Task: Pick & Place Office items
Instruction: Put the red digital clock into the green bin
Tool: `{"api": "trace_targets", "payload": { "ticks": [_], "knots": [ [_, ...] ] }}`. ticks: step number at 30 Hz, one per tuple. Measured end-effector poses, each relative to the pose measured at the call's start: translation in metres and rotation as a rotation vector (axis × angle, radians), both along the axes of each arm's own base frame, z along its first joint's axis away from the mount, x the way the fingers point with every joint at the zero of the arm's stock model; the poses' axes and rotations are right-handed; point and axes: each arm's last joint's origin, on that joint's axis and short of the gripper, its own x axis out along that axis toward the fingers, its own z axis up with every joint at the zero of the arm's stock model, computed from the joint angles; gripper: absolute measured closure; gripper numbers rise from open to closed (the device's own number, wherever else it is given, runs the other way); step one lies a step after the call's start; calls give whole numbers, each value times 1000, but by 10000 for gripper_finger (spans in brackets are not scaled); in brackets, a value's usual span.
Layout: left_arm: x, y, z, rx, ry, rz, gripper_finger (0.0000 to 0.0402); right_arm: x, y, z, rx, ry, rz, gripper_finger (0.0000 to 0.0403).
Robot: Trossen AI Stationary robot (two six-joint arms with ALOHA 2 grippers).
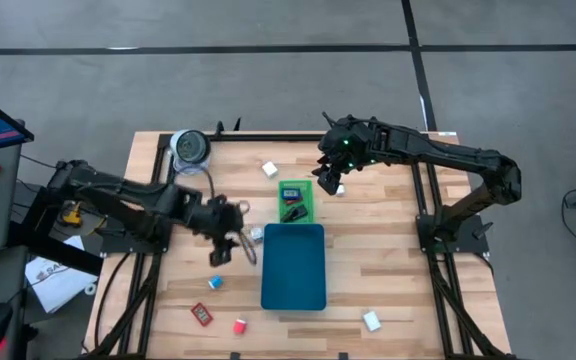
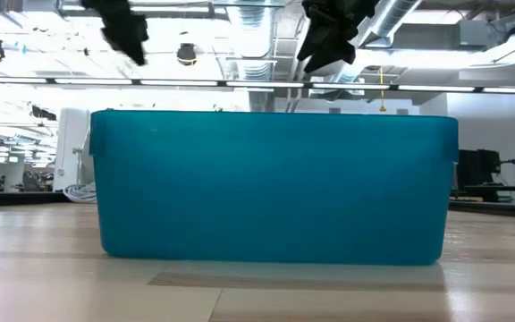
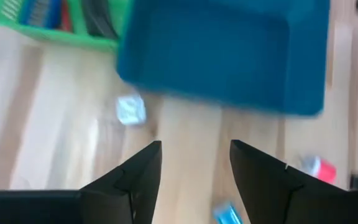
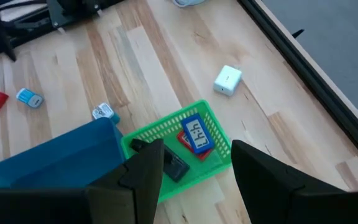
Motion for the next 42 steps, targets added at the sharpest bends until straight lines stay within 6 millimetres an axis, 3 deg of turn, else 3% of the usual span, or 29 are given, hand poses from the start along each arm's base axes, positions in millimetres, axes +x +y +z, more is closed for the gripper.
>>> {"api": "trace_targets", "payload": {
  "ticks": [6,14,21,25,33,42],
  "knots": [
    [-31,-52,-5,47,90,-124,216,2,9,0,19,-5,9,221],
    [-71,-115,-10,154,17,-338,194,4,19,0,16,1,-10,221],
    [-87,-157,-37,222,23,-464,156,3,20,1,23,-8,-30,221],
    [-94,-170,-66,239,45,-494,137,1,21,5,31,-29,-39,221],
    [-108,-169,-119,235,61,-487,132,-12,20,17,36,-74,-99,221],
    [-118,-163,-143,205,51,-557,134,-25,21,28,20,-103,-155,221]
  ]
}}
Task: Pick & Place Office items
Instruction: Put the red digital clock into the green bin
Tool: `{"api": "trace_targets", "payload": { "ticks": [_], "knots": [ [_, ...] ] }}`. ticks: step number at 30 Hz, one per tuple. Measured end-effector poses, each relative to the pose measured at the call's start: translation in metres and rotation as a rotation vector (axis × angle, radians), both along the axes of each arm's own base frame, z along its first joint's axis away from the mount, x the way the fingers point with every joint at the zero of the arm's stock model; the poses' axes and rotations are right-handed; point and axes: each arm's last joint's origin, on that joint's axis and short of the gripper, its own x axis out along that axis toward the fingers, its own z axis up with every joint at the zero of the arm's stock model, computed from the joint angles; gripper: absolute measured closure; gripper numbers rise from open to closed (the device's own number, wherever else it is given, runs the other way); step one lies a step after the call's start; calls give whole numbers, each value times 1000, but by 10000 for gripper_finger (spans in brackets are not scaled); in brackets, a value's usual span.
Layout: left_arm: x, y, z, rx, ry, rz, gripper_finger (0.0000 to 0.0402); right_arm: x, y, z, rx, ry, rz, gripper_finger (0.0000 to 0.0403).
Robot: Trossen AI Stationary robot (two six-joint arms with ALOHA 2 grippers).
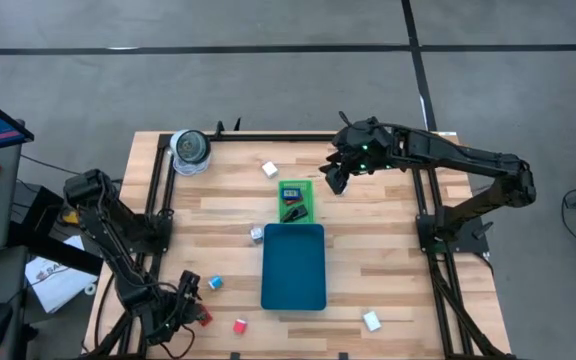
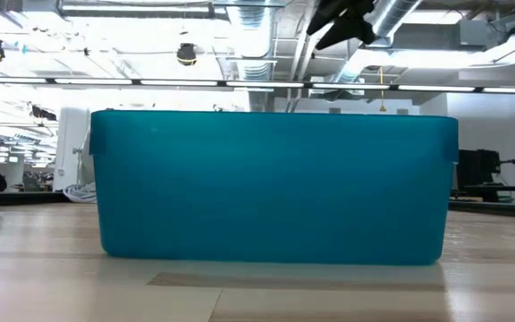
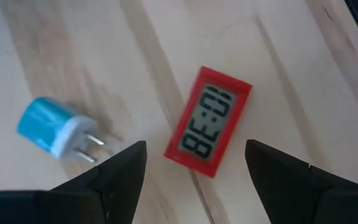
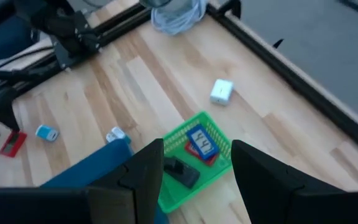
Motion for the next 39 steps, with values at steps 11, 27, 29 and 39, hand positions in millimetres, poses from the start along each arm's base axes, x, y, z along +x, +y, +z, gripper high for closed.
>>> {"api": "trace_targets", "payload": {
  "ticks": [11,27,29,39],
  "knots": [
    [-3,11,-24,-28,13,-67,135,0,4,1,-17,-4,-36,221],
    [12,21,-34,-147,-21,-49,222,0,4,0,-15,-2,-61,221],
    [15,23,-34,-157,-6,-41,249,0,4,1,-18,-2,-66,221],
    [19,27,-20,-228,-54,16,254,0,4,0,-18,-1,-66,221]
  ]
}}
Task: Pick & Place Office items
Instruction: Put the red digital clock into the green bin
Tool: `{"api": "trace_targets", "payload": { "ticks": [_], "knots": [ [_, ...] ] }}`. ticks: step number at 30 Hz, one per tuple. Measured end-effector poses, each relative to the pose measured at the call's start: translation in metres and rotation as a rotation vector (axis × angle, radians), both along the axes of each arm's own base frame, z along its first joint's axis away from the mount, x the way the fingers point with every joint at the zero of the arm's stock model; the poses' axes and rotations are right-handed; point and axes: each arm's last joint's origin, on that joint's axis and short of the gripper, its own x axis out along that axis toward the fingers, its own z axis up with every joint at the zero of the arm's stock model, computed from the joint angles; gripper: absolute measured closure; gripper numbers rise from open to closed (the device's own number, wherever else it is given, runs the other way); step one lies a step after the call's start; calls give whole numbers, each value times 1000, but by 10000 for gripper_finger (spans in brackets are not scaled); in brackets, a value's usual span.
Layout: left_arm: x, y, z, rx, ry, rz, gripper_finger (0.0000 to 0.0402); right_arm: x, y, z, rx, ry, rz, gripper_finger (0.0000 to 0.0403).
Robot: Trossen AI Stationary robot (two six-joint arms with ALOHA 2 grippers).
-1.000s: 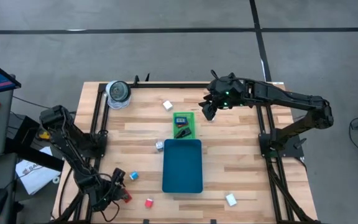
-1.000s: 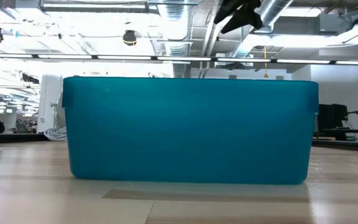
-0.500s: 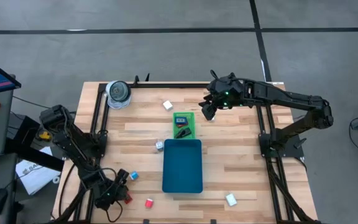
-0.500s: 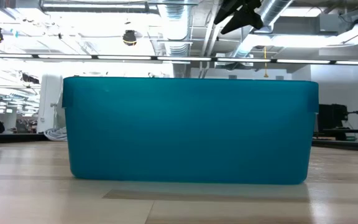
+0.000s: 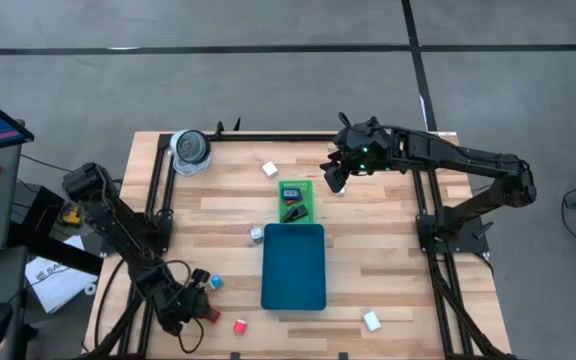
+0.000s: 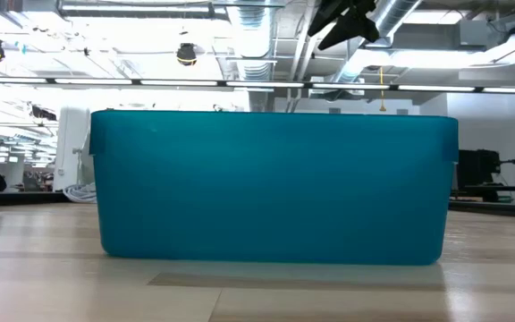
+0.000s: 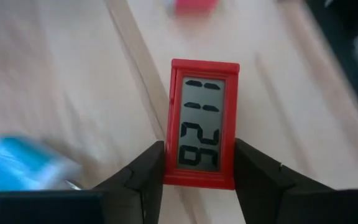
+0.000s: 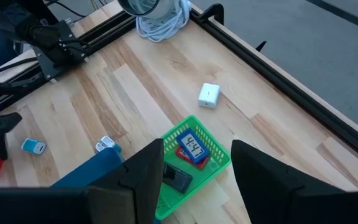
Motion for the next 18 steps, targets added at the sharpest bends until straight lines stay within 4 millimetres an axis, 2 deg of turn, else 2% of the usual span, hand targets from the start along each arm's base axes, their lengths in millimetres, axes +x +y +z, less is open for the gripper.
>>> {"api": "trace_targets", "payload": {
  "ticks": [3,7,12,18],
  "knots": [
    [1,8,15,-6,-62,43,254,0,0,0,-1,-3,0,221],
    [8,31,35,6,-122,143,254,0,0,0,-11,1,9,221],
    [32,75,57,41,-226,274,254,-1,-1,-1,-25,34,25,221],
    [68,135,71,129,-354,358,254,-7,-2,-6,-36,116,44,221]
  ]
}}
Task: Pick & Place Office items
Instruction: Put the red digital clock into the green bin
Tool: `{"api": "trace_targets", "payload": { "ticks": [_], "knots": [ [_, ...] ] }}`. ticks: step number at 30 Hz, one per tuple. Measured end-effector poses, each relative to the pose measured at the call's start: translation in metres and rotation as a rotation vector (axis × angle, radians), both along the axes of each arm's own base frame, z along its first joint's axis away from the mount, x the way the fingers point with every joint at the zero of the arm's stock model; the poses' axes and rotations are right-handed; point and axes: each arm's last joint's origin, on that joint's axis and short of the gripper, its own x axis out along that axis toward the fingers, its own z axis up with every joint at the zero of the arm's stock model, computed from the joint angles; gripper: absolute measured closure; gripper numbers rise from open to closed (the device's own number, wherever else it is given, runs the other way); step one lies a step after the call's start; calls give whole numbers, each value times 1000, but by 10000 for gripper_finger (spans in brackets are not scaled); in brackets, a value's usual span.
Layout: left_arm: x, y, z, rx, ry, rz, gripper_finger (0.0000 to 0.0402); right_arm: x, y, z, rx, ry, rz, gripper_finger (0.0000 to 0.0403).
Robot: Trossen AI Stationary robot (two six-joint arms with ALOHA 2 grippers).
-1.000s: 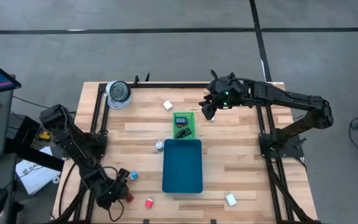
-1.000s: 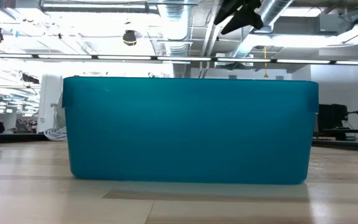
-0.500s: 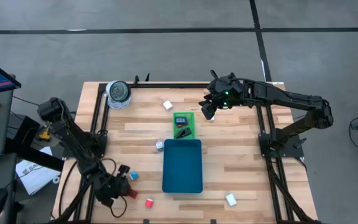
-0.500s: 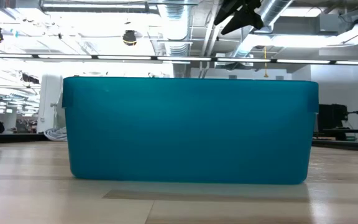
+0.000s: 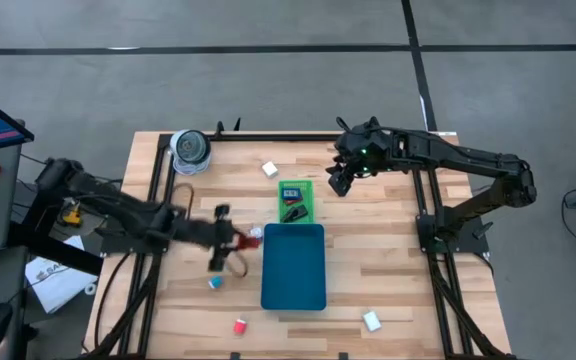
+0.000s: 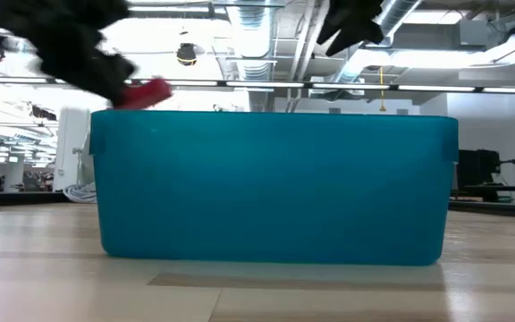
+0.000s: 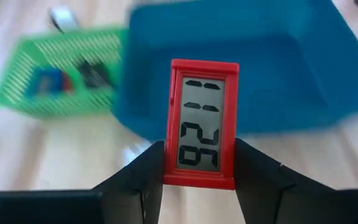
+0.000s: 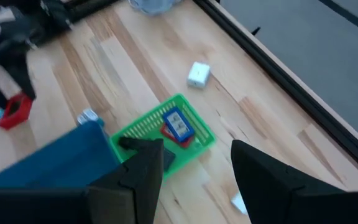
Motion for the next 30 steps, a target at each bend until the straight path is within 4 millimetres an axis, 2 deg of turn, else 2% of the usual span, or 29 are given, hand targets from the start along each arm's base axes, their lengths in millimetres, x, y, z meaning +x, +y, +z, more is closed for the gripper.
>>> {"api": "trace_targets", "payload": {
  "ticks": [3,10,14,17,20,23,30],
  "knots": [
    [22,24,3,37,-36,17,254,-2,-3,-1,-9,30,5,221],
    [82,75,11,118,11,102,254,-3,-10,0,-33,30,8,221],
    [112,94,11,123,29,142,246,-6,-13,1,-40,22,2,221],
    [128,101,4,111,55,87,243,-9,-14,6,-50,-5,-3,221],
    [138,108,-7,101,90,87,247,-14,-16,11,-60,-22,-11,221],
    [141,116,-13,96,104,105,248,-20,-17,15,-65,-40,-23,221],
    [138,134,-21,90,145,160,241,-29,-18,23,-75,-84,-44,221]
  ]
}}
